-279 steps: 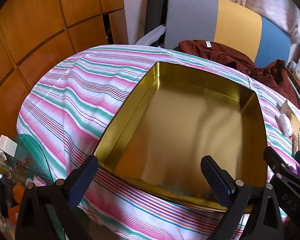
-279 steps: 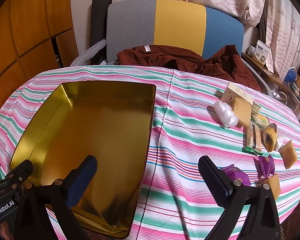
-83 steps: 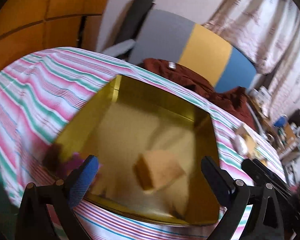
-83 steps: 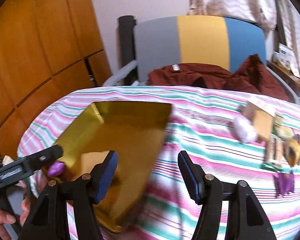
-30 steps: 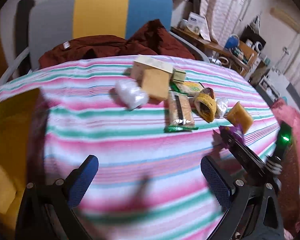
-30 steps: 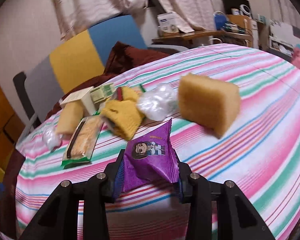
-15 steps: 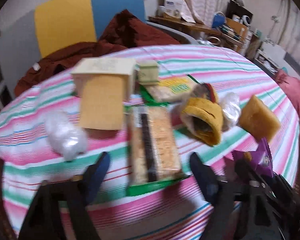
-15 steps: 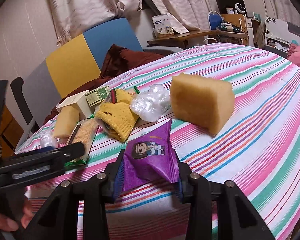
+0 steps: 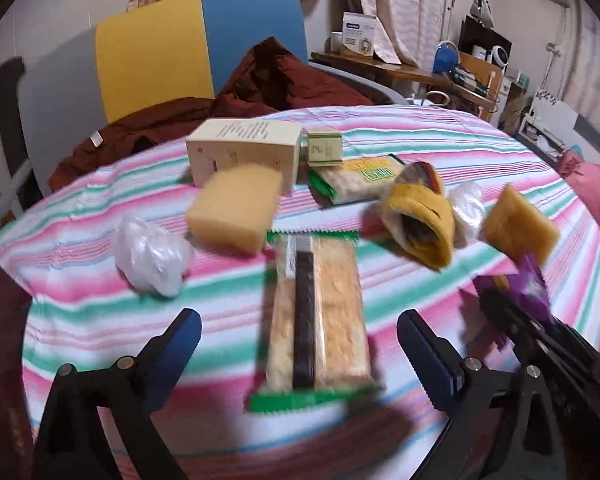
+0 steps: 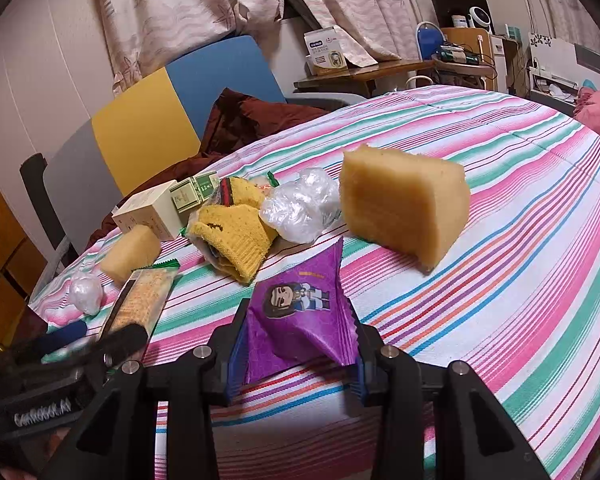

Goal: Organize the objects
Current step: 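Grasp the green-edged cracker pack with the left tool, then carry the cracker pack into the gold tray and release it while the right tool carries the purple packet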

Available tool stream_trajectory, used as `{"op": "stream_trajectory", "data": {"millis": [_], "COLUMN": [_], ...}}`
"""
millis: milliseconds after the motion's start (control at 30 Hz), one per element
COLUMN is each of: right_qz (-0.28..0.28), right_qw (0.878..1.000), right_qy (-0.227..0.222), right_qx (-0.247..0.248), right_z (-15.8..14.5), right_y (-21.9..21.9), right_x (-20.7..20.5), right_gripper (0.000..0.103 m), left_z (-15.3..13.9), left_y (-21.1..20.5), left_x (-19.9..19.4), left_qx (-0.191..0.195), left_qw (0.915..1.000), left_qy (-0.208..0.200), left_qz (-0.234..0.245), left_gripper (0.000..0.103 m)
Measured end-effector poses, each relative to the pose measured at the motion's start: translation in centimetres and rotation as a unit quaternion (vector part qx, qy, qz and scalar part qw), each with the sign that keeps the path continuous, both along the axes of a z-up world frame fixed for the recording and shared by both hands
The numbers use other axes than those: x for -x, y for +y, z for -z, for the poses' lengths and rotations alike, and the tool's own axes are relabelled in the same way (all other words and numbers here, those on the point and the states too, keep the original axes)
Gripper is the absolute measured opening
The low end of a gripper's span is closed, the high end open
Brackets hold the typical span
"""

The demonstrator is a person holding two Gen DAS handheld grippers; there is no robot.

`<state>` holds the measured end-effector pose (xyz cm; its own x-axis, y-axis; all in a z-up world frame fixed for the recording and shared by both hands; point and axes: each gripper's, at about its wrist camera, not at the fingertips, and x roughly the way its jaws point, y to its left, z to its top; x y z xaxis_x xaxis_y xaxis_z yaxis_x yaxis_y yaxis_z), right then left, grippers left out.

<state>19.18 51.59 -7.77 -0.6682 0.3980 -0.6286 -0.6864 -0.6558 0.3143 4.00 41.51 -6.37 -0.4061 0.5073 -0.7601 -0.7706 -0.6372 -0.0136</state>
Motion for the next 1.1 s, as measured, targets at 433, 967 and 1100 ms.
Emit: {"op": "stream_trajectory", "data": {"millis": [433,967,1100], "right_qz": [0.003,-0.028,-0.061], "right_qw": [1.000,0.994,0.987], "right_qy": [-0.014,-0.035,-0.043], "right_qx": [-0.013,-0.101,-0.140], "right_z": [-0.1,-1.8,-2.3], "right_y": [-0.3,-3.1,-4.9], "right_x": [0.3,1.5,2.5], "right_gripper": [0.041,0.041,0.041], "left_z": [0.6,-4.3,-5.7], "left_y": [-3.7,-15.2,-18.5], "left_x": [-1.3,-2.5,-1.6], "left_qx": [-0.011,-0.108,-0.123], "left_qw": [0.9999,0.9906,0.9860], "left_qy": [-0.006,-0.022,-0.016], "left_qz": [-0.010,-0.082,-0.112], "left_gripper": [0.047,0.047,0.047]}}
